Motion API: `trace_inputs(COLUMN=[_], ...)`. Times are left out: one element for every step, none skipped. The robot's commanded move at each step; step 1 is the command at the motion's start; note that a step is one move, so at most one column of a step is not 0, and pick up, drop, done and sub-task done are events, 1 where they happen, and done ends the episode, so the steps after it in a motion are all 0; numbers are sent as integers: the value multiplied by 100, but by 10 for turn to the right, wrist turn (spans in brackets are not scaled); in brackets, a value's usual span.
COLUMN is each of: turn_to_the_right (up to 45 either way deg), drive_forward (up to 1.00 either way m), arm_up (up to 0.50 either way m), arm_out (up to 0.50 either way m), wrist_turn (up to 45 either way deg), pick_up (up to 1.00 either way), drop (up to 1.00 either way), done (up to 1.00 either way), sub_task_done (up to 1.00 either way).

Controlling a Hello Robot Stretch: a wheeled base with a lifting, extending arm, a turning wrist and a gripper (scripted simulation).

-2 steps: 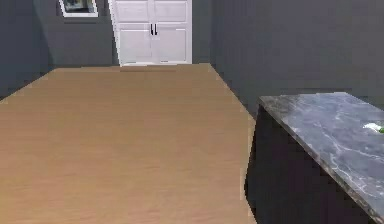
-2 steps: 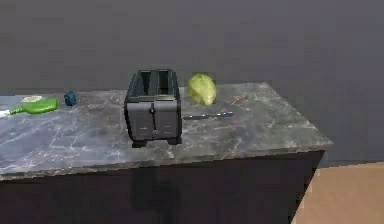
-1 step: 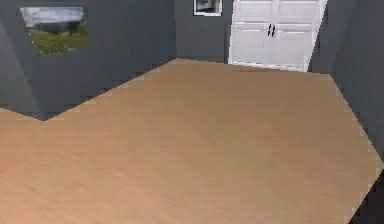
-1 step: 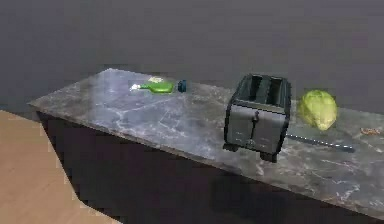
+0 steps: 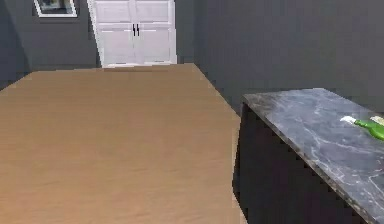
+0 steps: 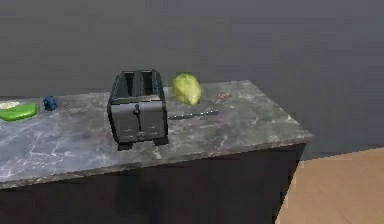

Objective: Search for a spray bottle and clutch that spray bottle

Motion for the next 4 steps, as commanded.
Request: trace_inputs(turn_to_the_right=[30, 0, 0, 270], drive_forward=[0, 100, 30, 0], arm_up=[0, 0, 0, 0], arm_out=[0, 0, 0, 0], wrist_turn=[0, 0, 0, 0], pick_up=[0, 0, 0, 0], drop=[0, 0, 0, 0], done=[0, 0, 0, 0], sub_task_done=[0, 0, 0, 0])
